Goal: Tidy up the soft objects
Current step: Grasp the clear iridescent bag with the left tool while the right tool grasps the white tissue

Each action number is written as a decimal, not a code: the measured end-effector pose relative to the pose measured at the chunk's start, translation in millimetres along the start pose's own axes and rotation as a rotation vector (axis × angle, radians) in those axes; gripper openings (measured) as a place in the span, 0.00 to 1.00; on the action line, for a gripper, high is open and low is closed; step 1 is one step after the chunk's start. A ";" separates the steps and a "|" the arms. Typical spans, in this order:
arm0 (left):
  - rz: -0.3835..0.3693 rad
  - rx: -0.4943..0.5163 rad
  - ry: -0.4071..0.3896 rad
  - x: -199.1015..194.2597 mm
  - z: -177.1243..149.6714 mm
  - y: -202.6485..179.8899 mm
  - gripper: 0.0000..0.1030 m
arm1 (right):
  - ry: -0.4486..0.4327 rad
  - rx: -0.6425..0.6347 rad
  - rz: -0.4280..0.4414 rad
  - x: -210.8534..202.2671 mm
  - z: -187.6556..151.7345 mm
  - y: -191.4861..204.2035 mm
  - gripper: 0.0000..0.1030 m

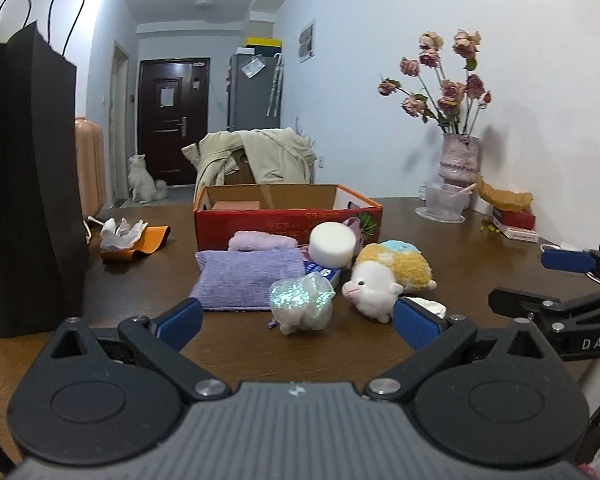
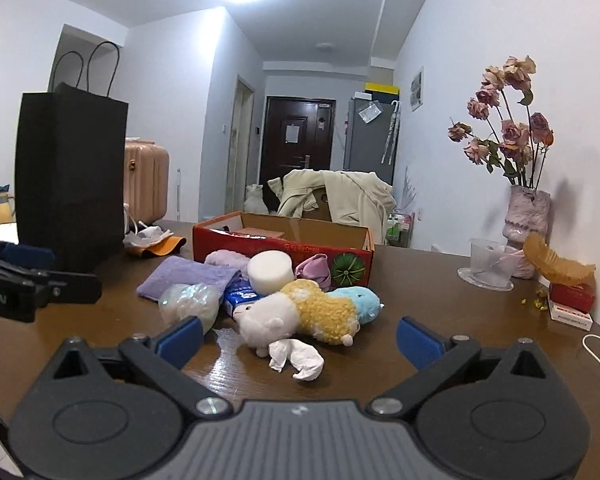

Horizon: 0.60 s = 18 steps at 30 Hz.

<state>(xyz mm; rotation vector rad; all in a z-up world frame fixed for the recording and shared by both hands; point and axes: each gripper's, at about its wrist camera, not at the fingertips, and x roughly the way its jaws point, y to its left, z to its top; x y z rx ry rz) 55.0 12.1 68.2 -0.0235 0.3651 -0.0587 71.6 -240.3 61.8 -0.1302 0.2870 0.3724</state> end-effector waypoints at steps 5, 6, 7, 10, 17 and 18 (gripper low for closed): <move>0.013 -0.015 0.039 19.2 -0.9 3.5 1.00 | 0.044 0.004 0.020 15.8 -4.1 -0.2 0.98; 0.013 -0.013 0.046 23.8 -0.9 3.0 1.00 | 0.061 0.009 0.018 22.7 -4.4 -2.5 0.98; 0.014 -0.008 0.056 30.5 -0.3 2.6 1.00 | 0.079 0.015 0.015 28.2 -5.5 -4.0 0.96; 0.014 -0.006 0.084 50.1 2.5 2.5 1.00 | 0.122 0.036 0.028 45.4 -7.4 -7.6 0.92; 0.003 -0.022 0.149 101.5 10.5 5.9 0.96 | 0.214 0.048 0.049 94.2 -4.1 -13.5 0.75; 0.004 -0.026 0.161 108.5 11.8 6.1 0.94 | 0.236 0.049 0.051 104.3 -3.7 -13.7 0.72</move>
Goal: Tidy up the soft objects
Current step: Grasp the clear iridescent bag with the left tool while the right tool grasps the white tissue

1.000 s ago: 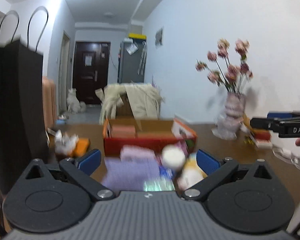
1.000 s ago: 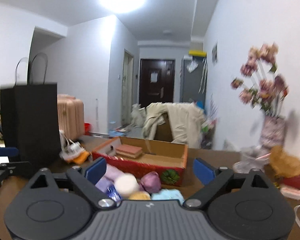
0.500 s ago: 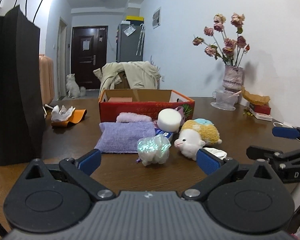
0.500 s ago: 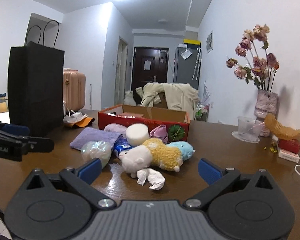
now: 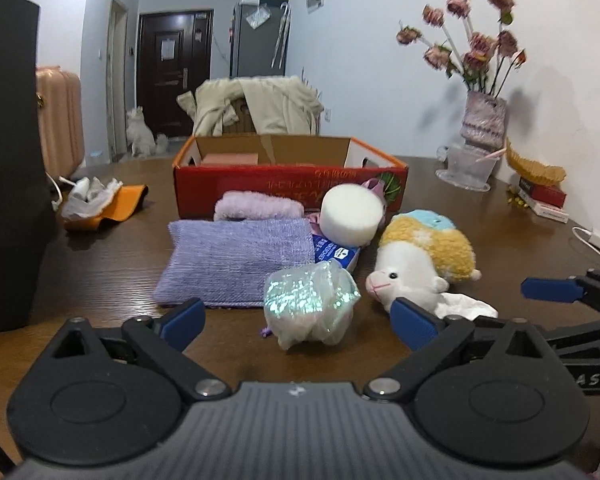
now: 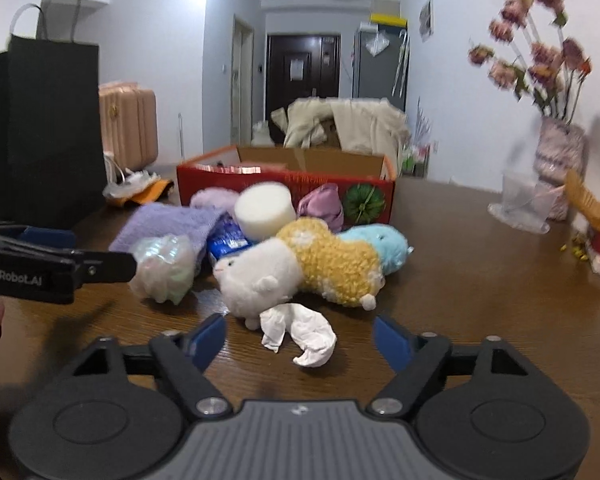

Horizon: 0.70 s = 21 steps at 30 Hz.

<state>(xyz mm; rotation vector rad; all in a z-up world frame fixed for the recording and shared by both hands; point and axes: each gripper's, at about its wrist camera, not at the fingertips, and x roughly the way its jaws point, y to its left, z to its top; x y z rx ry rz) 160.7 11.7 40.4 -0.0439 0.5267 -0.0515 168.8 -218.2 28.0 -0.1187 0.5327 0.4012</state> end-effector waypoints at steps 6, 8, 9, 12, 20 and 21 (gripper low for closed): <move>-0.038 -0.052 0.067 37.7 11.2 4.9 0.67 | 0.090 0.013 0.024 42.0 6.9 -4.2 0.49; -0.063 -0.061 0.097 45.4 11.3 6.0 0.46 | 0.111 0.020 0.033 47.7 5.6 -5.9 0.36; -0.075 -0.064 0.105 46.9 10.4 6.4 0.44 | 0.119 0.018 0.039 49.0 4.4 -5.8 0.31; -0.092 -0.065 0.103 43.7 8.6 6.2 0.38 | 0.119 0.025 0.048 46.1 3.1 -4.7 0.23; -0.118 -0.051 0.048 -4.8 4.3 -1.8 0.36 | 0.087 0.022 0.025 6.6 -2.6 -5.2 0.20; -0.117 -0.051 0.035 -12.7 4.4 -2.1 0.36 | 0.072 0.021 0.018 -1.8 -2.4 -5.4 0.20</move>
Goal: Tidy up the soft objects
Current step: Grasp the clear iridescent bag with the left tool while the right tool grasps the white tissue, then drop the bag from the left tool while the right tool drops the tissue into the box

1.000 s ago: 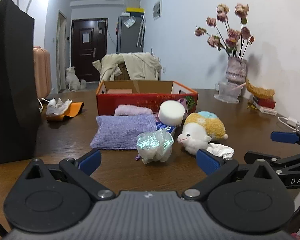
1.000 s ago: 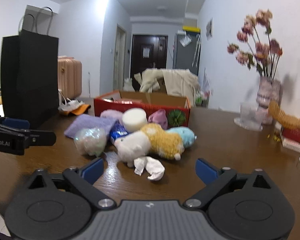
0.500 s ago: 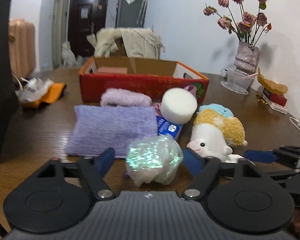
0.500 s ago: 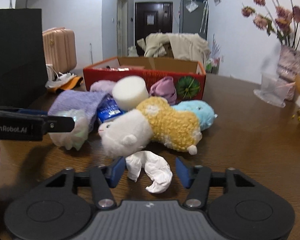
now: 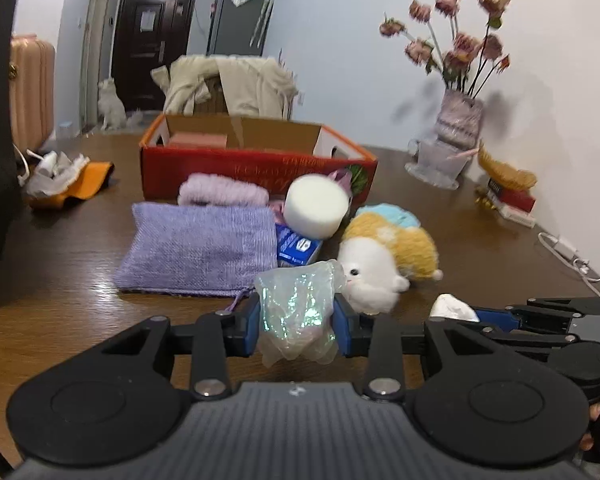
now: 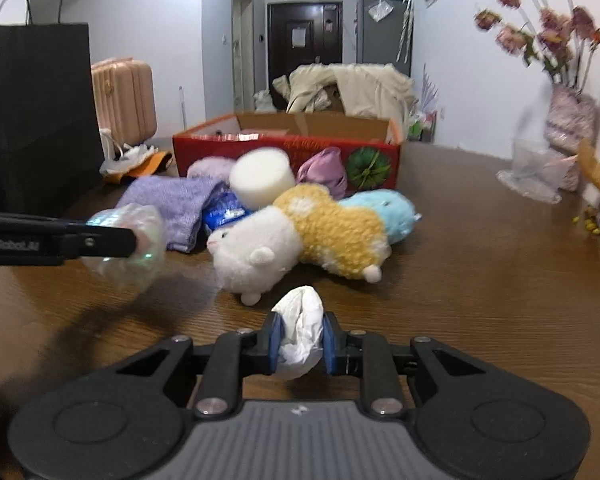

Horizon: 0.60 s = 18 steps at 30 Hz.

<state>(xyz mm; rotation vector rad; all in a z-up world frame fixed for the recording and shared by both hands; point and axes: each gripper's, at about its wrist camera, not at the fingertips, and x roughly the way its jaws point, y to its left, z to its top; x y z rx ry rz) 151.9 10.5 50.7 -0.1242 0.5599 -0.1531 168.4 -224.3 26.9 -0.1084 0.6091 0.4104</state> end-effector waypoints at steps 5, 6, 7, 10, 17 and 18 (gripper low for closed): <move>0.016 -0.012 -0.070 -31.2 7.5 -2.3 0.36 | -0.073 -0.018 -0.014 -34.5 4.3 0.7 0.20; 0.015 -0.015 -0.082 -35.8 10.4 -2.4 0.36 | -0.086 -0.025 -0.014 -39.7 6.5 1.3 0.20; 0.015 -0.013 -0.093 -39.9 13.1 -3.0 0.36 | -0.098 -0.028 -0.011 -43.6 9.4 1.3 0.20; 0.003 -0.010 -0.130 -49.1 31.3 -1.3 0.36 | -0.131 -0.023 0.034 -53.7 27.5 -3.8 0.20; 0.019 -0.063 -0.149 -14.9 144.5 32.0 0.37 | -0.192 0.000 0.234 -40.2 139.5 -34.5 0.20; 0.030 -0.072 -0.142 -1.9 160.1 39.4 0.37 | -0.190 -0.011 0.246 -28.8 160.3 -36.8 0.20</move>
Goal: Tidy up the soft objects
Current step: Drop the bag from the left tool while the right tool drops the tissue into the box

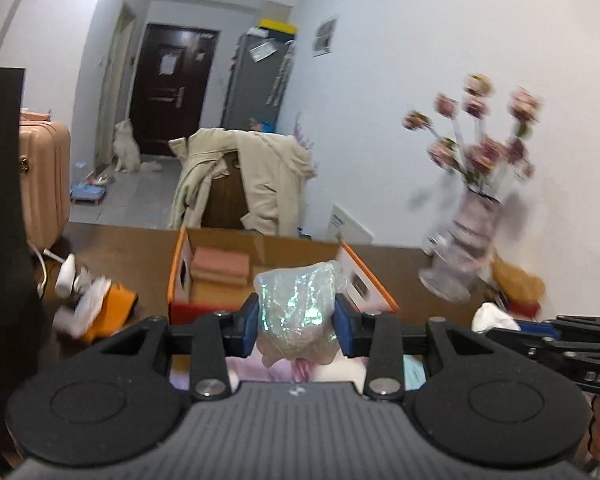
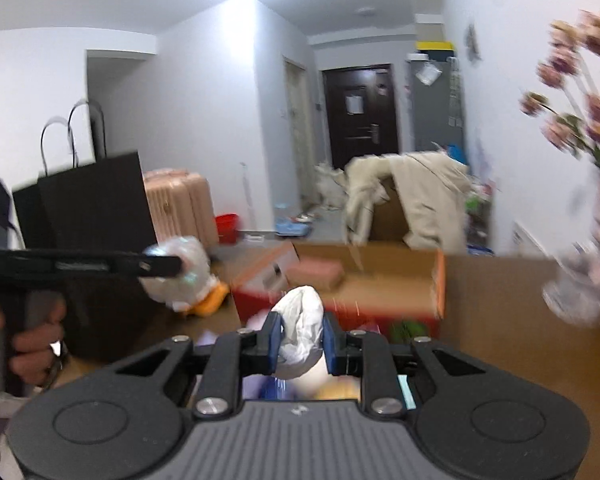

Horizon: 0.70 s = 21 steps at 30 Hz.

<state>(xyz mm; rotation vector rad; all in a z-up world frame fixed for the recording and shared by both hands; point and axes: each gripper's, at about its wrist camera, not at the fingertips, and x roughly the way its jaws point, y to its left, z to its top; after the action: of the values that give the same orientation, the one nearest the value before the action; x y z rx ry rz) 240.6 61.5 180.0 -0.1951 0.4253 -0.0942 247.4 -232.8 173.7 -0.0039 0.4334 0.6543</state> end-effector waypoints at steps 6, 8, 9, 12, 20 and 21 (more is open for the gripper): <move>0.102 -0.054 0.081 113.3 51.1 42.0 0.37 | 0.090 -0.016 -0.018 125.6 79.8 -33.6 0.21; 0.140 -0.041 0.112 150.3 53.2 51.6 0.38 | 0.141 0.026 -0.019 175.3 90.7 -44.6 0.21; 0.158 -0.036 0.126 166.2 51.5 56.7 0.38 | 0.170 0.050 -0.010 202.1 92.9 -49.4 0.21; 0.202 -0.046 0.178 210.9 41.1 75.1 0.39 | 0.253 0.074 0.004 266.8 84.3 -50.2 0.22; 0.203 -0.085 0.198 255.5 15.2 101.4 0.60 | 0.364 0.041 0.009 364.9 35.1 -39.2 0.33; 0.185 -0.097 0.194 254.6 14.2 102.9 0.62 | 0.369 0.042 0.027 367.0 32.7 -39.7 0.36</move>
<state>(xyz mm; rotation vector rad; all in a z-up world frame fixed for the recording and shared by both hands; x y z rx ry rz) 482.6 131.0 69.5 -0.2427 0.6394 0.0899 543.2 -44.0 54.7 -0.0802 0.8039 0.6729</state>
